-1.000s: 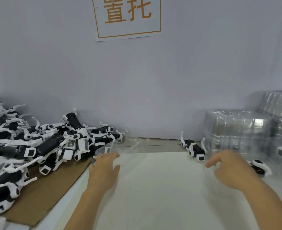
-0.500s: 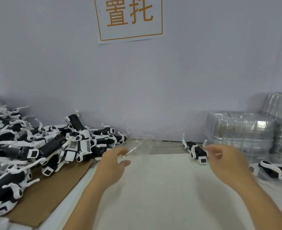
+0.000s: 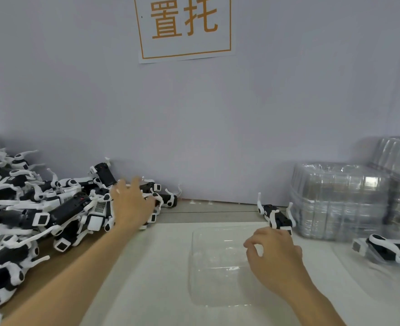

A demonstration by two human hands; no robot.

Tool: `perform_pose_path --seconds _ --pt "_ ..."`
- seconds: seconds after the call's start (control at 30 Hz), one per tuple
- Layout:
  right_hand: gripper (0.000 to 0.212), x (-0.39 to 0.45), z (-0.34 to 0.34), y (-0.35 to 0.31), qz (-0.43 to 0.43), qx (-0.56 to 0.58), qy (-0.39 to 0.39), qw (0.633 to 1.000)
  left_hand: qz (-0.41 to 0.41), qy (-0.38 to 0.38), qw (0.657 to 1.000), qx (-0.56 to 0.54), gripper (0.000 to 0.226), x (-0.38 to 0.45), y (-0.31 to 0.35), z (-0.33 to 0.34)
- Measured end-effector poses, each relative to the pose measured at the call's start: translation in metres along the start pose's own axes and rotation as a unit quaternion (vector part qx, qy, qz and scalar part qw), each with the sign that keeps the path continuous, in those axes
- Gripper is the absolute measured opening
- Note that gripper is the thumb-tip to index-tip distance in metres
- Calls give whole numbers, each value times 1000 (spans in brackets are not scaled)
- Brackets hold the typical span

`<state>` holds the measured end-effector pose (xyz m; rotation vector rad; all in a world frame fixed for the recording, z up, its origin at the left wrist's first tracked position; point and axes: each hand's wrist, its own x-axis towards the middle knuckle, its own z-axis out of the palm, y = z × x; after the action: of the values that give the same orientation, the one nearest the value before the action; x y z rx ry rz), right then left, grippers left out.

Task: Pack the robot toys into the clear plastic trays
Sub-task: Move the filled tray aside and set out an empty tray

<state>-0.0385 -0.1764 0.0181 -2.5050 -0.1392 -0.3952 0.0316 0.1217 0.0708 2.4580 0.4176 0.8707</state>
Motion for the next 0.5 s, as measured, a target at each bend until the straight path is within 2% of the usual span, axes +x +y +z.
perform_pose_path --seconds 0.07,0.13,0.23,0.27,0.43,0.5 --pt "22 -1 1 -1 -1 -1 -2 1000 2 -27 994 110 66 31 -21 -5" --pt "21 -1 2 0 -5 3 -5 1000 -1 -79 978 192 65 60 -38 -13" --pt "18 -2 0 0 -16 21 -10 1000 3 -190 957 221 32 74 -48 -25" --pt "18 -2 -1 0 -17 24 -11 1000 19 -186 955 232 26 72 -50 -25" --pt "19 -2 -2 0 -19 16 -17 1000 80 -151 932 319 25 57 -41 -24" --pt "20 -3 -2 1 -20 16 -16 1000 96 -122 939 307 20 51 -30 -29"
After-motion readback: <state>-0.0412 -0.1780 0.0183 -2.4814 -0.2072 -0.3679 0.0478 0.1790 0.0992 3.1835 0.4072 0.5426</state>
